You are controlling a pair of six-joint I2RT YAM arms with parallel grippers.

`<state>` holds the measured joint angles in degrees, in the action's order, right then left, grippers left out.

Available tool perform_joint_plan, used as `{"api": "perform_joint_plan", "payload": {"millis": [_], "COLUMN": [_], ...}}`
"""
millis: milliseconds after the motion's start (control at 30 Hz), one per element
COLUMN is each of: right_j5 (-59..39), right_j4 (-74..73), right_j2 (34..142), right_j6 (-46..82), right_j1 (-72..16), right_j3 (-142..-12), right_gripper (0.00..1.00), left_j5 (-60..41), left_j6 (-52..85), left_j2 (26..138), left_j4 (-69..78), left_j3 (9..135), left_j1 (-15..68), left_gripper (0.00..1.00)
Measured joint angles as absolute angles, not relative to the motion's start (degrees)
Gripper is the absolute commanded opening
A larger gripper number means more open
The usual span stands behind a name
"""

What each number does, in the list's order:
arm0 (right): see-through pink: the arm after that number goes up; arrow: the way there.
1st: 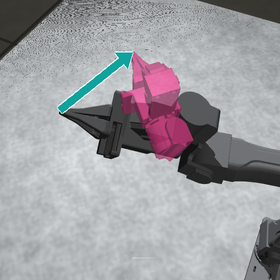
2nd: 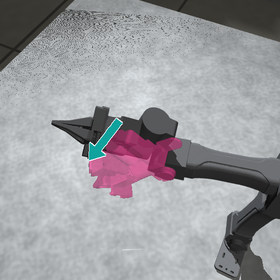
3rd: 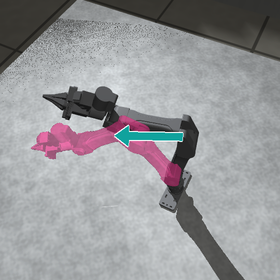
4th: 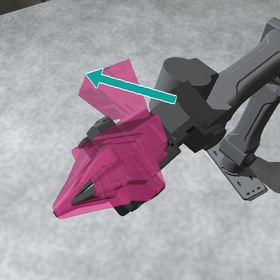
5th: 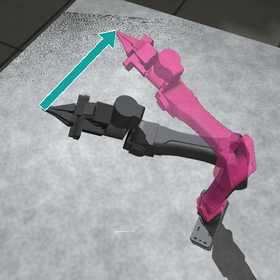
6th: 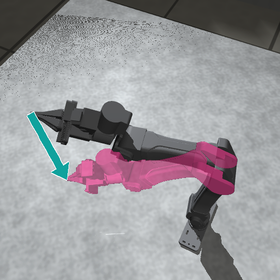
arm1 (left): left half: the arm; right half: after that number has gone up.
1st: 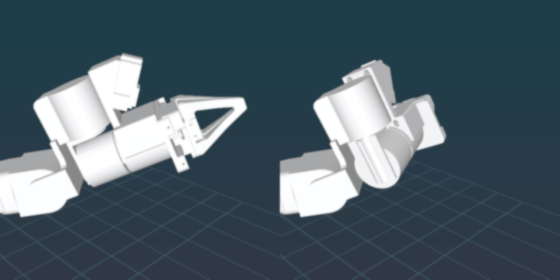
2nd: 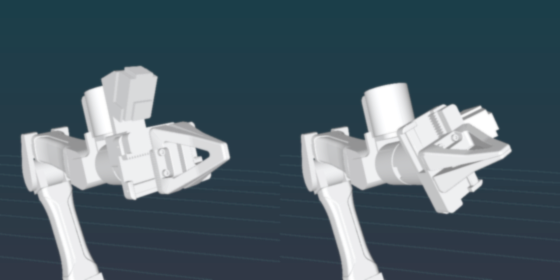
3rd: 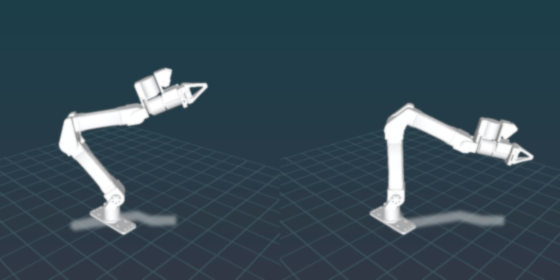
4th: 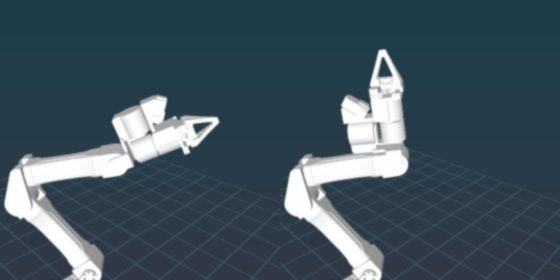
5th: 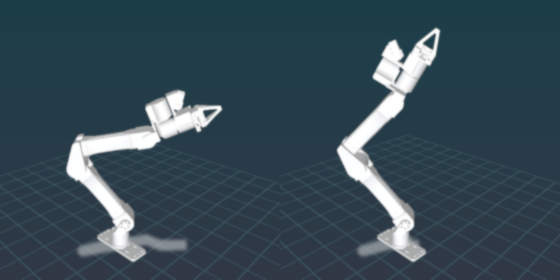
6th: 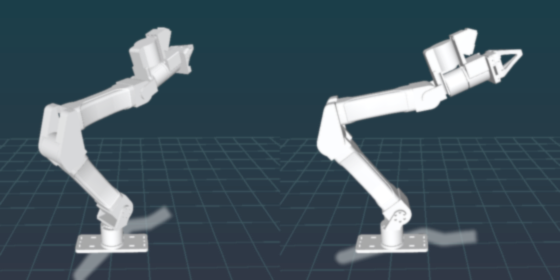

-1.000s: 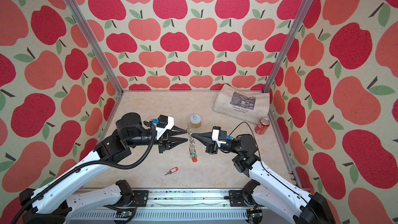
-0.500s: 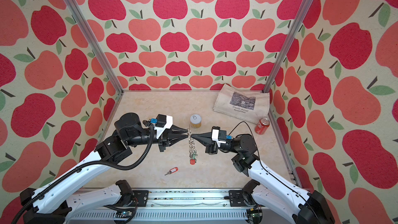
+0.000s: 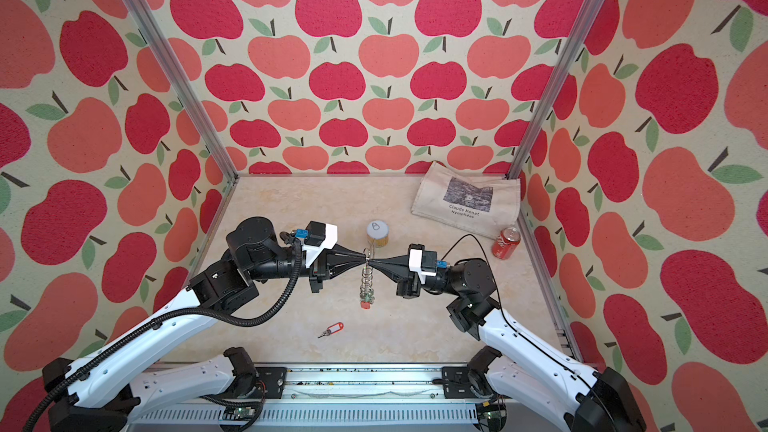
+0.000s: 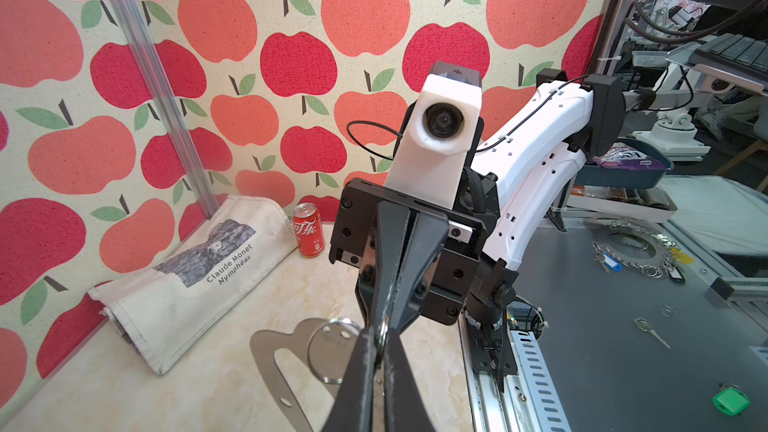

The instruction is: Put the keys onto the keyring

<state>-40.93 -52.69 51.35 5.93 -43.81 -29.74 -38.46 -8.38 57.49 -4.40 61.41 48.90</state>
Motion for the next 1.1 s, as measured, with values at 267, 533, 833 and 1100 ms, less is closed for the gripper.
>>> {"api": "perform_joint_plan", "payload": {"millis": [267, 533, 833, 1100], "right_j5": [-41.1, -39.8, -36.8, -34.0], "right_j4": [-52.4, -41.6, -17.4, -7.1], "right_j2": [51.4, 49.3, 45.1, 44.4], "right_j6": [6.8, 3.0, -7.9, -12.3], "right_j1": [-43.8, -43.7, -46.1, -47.3], "right_j3": [-29.7, -31.5, -39.9, -41.3], "right_gripper": [0.0, 0.42, 0.32, 0.3], "left_j5": [-38.4, -35.0, -23.6, -18.2], "left_j6": [-10.2, -15.2, -25.8, -30.0], "left_j2": [57.5, 58.3, 63.0, 65.5], "left_j4": [-4.9, -14.8, -30.0, -35.9], "left_j3": [61.5, 65.1, 75.7, 77.2], "left_j1": [49.1, 50.7, 56.8, 58.2], "left_gripper": [0.0, 0.0, 0.0, 0.0]}}
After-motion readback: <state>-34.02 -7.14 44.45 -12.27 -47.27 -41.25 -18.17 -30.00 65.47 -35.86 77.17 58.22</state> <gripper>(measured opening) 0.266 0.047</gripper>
